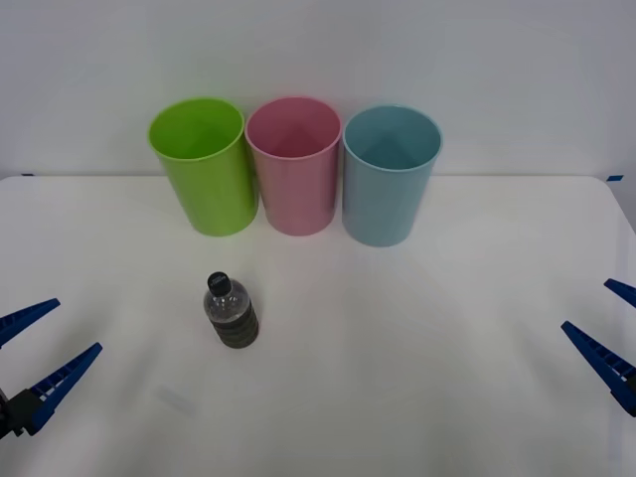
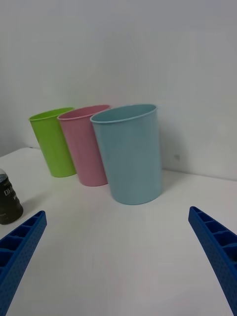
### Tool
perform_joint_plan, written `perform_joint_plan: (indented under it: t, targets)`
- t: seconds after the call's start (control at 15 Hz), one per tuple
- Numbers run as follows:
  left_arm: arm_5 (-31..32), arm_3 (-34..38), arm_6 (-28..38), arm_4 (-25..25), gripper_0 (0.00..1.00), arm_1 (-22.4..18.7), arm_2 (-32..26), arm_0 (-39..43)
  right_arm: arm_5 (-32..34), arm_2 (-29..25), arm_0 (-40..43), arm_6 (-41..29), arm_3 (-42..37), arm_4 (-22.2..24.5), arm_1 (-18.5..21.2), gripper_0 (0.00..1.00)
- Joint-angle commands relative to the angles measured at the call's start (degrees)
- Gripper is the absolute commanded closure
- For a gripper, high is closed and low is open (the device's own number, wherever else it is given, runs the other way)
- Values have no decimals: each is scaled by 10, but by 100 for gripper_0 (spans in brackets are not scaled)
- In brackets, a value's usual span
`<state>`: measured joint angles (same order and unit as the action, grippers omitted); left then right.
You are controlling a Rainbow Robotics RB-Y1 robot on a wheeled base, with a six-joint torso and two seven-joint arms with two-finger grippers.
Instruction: Grasp the object on the table and drop it into the matching bin: aluminum can to the light blue bin, PET bottle to the pink bin.
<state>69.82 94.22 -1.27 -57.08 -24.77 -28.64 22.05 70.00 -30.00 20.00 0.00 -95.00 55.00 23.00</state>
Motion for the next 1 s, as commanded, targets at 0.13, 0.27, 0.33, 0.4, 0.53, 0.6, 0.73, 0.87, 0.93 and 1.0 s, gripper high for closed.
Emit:
perform_joint_plan:
  t: [0.13,0.27,0.33,0.4,0.53,0.6,0.73,0.87,0.93,1.0]
  targets:
    - [-1,0,-19,-26,0,-1,6,14,0,0,0,0,0,0,0,0]
    - [-10,-3,-57,-27,0,-1,16,24,0,0,0,0,0,0,0,0]
    - [-18,-9,-63,-26,0,-1,24,28,0,0,0,0,0,0,0,0]
    - [-22,-20,-78,-22,0,-1,31,30,0,0,0,0,0,0,0,0]
    - [-31,-68,-131,9,0,-1,51,24,0,0,0,0,0,0,0,0]
    - [-32,-84,-145,15,0,-1,56,20,0,0,0,0,0,0,0,0]
    - [-38,-98,-149,17,0,-1,68,15,0,0,0,0,0,0,0,0]
    - [-45,-99,-153,17,0,-1,90,9,0,0,0,0,0,0,0,0]
    - [-46,-99,-154,18,0,2,100,5,0,0,0,0,0,0,0,0]
    - [-50,-99,-158,17,0,9,111,-3,0,0,0,0,0,0,0,0]
